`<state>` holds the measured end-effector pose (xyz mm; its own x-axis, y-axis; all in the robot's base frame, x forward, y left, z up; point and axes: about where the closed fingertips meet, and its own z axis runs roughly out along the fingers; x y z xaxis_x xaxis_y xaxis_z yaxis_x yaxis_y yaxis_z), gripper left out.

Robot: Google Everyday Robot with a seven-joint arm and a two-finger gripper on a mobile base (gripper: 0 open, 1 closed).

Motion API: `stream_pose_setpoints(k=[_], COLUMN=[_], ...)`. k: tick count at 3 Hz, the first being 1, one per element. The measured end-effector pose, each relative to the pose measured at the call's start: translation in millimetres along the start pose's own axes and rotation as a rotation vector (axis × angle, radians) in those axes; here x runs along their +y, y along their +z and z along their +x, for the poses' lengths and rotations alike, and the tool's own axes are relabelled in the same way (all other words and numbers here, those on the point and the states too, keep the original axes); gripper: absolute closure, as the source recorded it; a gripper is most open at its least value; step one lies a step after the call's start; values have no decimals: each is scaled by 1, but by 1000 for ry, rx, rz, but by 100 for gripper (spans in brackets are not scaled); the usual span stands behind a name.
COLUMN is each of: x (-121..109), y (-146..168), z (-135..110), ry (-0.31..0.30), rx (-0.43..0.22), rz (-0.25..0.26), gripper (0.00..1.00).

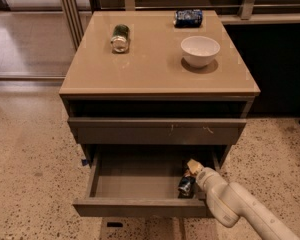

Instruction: Place redbull can into middle drawer

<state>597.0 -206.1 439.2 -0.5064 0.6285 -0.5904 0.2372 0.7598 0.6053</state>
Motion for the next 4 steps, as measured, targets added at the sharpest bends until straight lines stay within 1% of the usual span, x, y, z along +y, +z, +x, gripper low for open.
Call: stream_pose_setpoints(k=[3,4], x=[0,0], y=[0,0], z=[0,0], ry=[0,0], rx=[0,0], rz=[0,0], gripper=[12,0])
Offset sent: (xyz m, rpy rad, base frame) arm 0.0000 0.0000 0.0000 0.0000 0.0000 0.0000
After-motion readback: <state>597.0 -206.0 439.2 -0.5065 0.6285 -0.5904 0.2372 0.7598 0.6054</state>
